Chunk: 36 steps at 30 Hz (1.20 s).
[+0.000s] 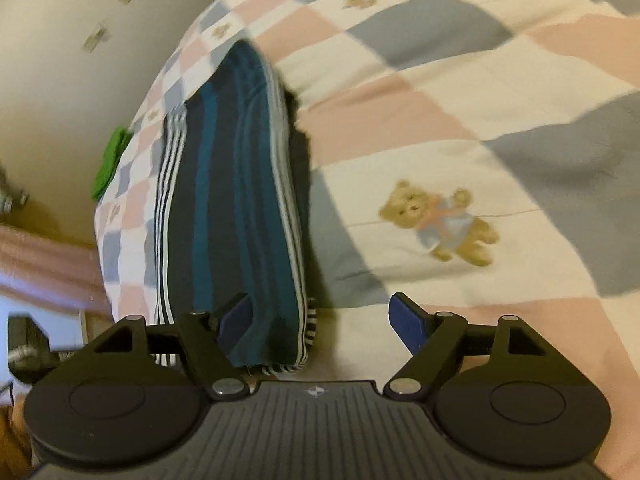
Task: Fold clothes
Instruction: 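Lower the sweater bundle flat onto the quilt and open both tools, then grasp the end of the folded sweater with both tools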
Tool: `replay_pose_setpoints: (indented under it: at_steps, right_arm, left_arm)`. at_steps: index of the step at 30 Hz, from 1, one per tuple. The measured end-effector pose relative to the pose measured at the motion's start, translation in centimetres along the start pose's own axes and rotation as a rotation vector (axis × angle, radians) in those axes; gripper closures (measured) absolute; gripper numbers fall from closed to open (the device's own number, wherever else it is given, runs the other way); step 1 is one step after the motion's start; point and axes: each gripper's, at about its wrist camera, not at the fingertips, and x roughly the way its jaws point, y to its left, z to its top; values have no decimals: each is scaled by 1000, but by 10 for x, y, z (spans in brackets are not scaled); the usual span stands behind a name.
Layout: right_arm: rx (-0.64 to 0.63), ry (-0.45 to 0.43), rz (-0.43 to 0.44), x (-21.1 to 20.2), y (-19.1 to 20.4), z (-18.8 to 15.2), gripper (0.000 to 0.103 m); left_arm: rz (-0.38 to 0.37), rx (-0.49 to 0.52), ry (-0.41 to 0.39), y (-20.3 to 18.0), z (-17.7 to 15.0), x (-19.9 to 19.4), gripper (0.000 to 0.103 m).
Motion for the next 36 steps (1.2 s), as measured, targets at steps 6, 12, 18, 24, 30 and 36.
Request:
replay_pose_setpoints:
  at_steps: [6, 12, 18, 24, 30, 36]
  right_arm:
    - [-20, -36, -48, -11, 38, -18, 25]
    - [-69, -41, -40, -16, 62, -26, 25]
    - [-120, -81, -13, -32, 75, -25, 25]
    - [-220, -81, -23, -37, 90, -30, 25]
    - [-427, -80, -87, -32, 102, -41, 25]
    - [-1154, -83, -334, 3, 108, -111, 19]
  left_arm:
    - [97, 151, -84, -43, -23, -36, 32]
    - [136, 224, -107, -65, -40, -45, 32]
    - [130, 228, -122, -69, -46, -55, 32]
    - [122, 230, -130, -66, -50, -55, 31]
    - [203, 589, -289, -74, -84, -41, 24]
    - [471, 1250, -451, -77, -149, 14, 19]
